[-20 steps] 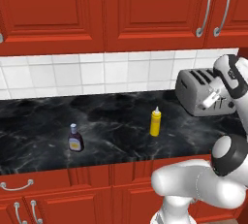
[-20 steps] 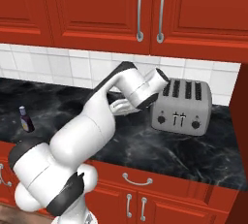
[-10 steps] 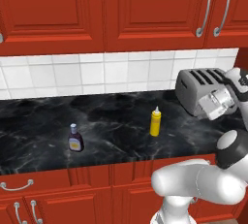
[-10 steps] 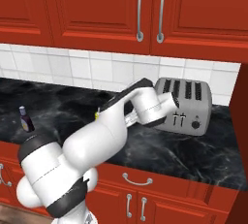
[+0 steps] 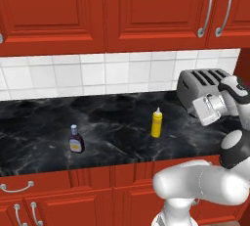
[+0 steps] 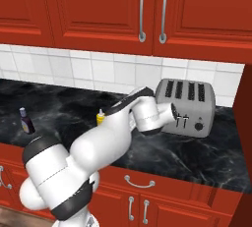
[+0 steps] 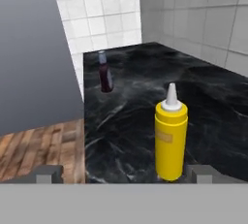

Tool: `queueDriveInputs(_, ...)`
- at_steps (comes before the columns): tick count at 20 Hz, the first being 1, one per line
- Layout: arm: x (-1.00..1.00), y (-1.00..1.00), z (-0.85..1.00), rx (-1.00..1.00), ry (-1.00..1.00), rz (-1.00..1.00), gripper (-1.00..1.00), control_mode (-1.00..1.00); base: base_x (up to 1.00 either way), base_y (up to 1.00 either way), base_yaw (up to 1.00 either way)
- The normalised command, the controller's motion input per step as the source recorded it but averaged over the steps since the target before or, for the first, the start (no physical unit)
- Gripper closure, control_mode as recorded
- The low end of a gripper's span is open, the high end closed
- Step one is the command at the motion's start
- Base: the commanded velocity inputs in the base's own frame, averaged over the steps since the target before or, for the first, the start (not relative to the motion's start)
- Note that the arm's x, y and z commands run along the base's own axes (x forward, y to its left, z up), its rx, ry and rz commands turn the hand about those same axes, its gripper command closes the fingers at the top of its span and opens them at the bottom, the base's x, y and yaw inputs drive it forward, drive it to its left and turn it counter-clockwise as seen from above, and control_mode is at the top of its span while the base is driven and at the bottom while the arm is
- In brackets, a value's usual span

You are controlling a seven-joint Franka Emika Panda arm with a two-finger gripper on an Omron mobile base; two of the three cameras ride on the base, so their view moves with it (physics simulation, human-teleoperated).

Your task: Place the mustard and condiment bottle from the counter to the top shelf of the fridge. If the existing items in the fridge are on the top shelf, move them to other shelves.

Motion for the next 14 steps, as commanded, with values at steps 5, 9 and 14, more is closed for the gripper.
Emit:
queueDriveInputs(5,0.37,0.04,-0.01,0.0,0.0,0.0,-1.0,-1.0,0.0,0.0,0.0)
queueDriveInputs(9,0.28,0.02,-0.06,0.0,0.0,0.0,-1.0,-1.0,0.0,0.0,0.0)
queueDriveInputs(14,0.24,0.3,-0.28,0.01,0.0,0.0,-1.0,-1.0,0.0,0.0,0.0)
